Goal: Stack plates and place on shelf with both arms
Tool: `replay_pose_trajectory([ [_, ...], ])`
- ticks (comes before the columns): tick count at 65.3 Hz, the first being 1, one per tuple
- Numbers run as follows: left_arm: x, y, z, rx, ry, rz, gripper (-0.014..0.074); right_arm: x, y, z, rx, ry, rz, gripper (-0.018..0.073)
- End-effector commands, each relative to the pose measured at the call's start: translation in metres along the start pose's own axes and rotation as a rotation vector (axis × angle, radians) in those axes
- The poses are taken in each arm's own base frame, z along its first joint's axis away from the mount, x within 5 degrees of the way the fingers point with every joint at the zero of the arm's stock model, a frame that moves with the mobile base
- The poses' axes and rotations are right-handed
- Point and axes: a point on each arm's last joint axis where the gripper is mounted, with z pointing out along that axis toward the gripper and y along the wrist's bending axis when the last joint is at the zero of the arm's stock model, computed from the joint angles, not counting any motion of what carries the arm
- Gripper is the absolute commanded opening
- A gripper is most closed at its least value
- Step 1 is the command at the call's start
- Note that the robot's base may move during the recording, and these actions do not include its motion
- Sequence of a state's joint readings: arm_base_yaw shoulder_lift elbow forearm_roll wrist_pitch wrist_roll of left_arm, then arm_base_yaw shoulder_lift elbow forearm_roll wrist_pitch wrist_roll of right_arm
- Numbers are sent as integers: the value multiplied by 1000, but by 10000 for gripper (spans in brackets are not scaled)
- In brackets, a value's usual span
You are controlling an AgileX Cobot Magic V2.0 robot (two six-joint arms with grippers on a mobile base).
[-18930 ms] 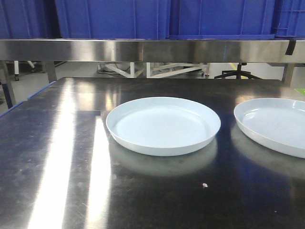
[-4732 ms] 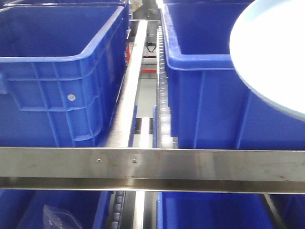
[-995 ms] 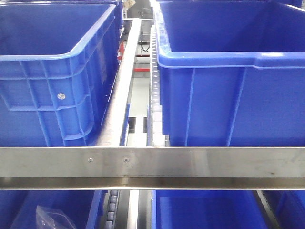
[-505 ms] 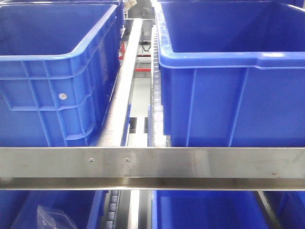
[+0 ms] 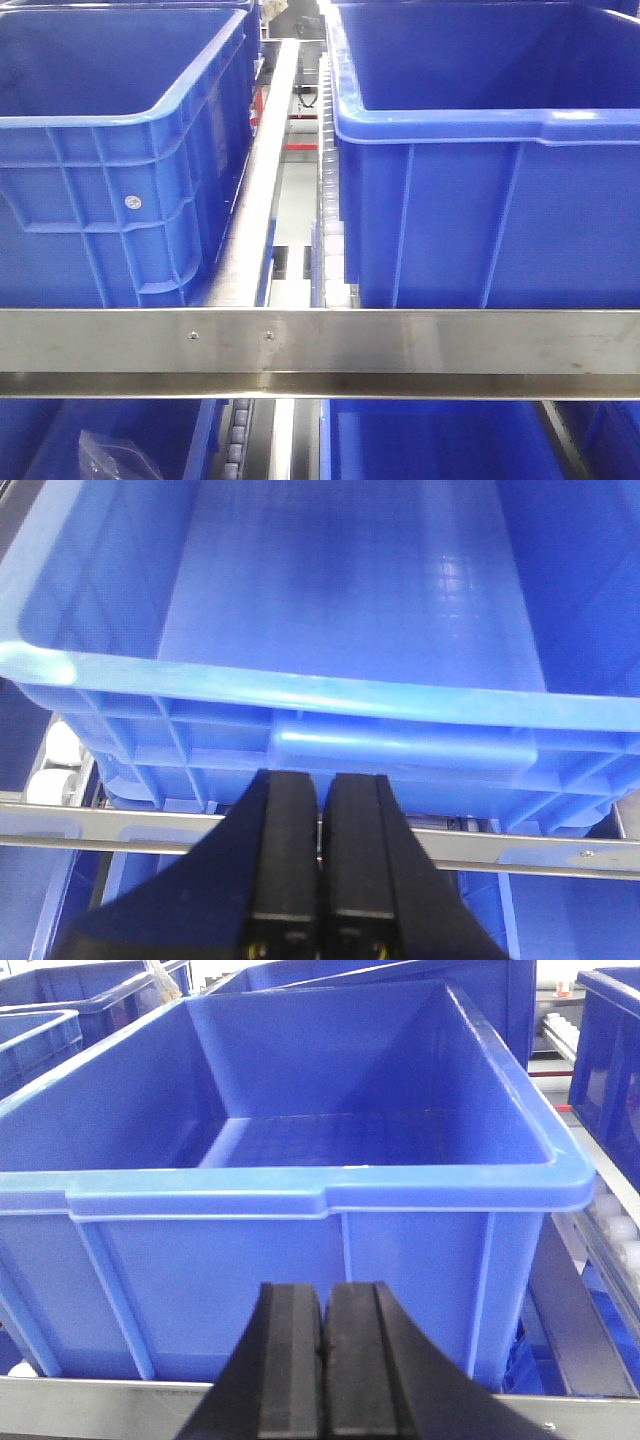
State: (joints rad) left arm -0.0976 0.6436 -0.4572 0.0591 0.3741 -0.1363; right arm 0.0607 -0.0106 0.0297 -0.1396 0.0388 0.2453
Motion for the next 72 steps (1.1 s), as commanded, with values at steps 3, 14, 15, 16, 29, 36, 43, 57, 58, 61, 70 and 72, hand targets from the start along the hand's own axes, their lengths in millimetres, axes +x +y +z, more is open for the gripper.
replay_pose_trajectory([
  [3, -16, -3, -4, 21, -109, -2, 85, -9, 2, -2, -17, -105, -1, 57],
  [14, -16, -3, -4, 21, -109, -2, 85, -9, 2, -2, -17, -105, -1, 57],
  [15, -16, -3, -4, 21, -109, -2, 85, -9, 2, -2, -17, -105, -1, 57],
  [16, -16, -3, -4, 21, -109, -2, 85, -9, 2, -2, -17, -105, -1, 57],
  [29, -16, -3, -4, 21, -109, -2, 85, -9, 2, -2, -17, -105, -1, 57],
  [36, -16, -3, -4, 21, -109, -2, 85, -9, 2, -2, -17, -105, -1, 57],
  [43, -16, -3, -4, 21, -109, -2, 85, -9, 2, -2, -17, -105, -1, 57],
  [57, -16, -2, -5, 10, -112, 29, 85, -9, 2, -2, -17, -105, -1, 57],
  [58, -16, -2, -5, 7, -112, 39, 85, -9, 2, -2, -17, -105, -1, 57],
  [61, -16, -1, -6, 6, -120, 44, 85, -9, 2, -2, -17, -105, -1, 57],
  [70, -6, -2, -17, 27, -211, 17, 85, -9, 2, -2, -17, -104, -1, 57],
  [72, -1, -1, -19, 36, -244, 5, 85, -9, 2, -2, -18, -104, -1, 57],
])
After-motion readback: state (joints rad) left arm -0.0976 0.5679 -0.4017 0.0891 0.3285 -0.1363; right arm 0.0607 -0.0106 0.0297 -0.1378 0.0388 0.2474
